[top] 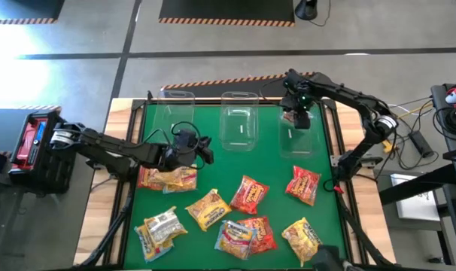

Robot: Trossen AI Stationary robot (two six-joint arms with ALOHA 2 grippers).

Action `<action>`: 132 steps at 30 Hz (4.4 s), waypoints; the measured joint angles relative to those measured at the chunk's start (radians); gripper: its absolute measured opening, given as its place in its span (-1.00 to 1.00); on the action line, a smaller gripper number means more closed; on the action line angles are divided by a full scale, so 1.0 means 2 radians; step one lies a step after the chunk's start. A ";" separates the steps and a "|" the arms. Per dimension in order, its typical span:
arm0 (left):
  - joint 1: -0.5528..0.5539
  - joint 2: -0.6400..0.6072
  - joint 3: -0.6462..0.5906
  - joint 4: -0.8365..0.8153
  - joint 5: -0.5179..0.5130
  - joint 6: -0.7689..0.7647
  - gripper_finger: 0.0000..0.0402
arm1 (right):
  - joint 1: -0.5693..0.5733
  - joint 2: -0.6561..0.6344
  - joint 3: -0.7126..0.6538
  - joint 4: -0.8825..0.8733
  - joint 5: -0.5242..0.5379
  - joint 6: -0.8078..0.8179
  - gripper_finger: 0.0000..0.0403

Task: Sort Maruchan noodles
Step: Put the blue noodle pack into the right transparent bin, then put the orange noodle pack into the middle transparent bin

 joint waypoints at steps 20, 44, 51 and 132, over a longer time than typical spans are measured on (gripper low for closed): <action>0.097 -0.003 0.000 0.000 0.072 0.071 -0.71 | -0.010 0.025 0.008 0.038 -0.014 0.069 -0.16; 0.101 -0.004 0.000 0.002 0.074 0.069 -0.71 | -0.010 0.025 0.014 0.078 0.052 0.026 -0.34; 0.101 -0.004 0.000 0.002 0.074 0.066 -0.71 | -0.010 0.022 0.039 0.075 0.057 0.027 -0.35; -0.123 0.277 0.081 0.201 0.255 -0.152 -0.71 | 0.676 -0.161 -0.233 0.311 0.139 1.198 -0.62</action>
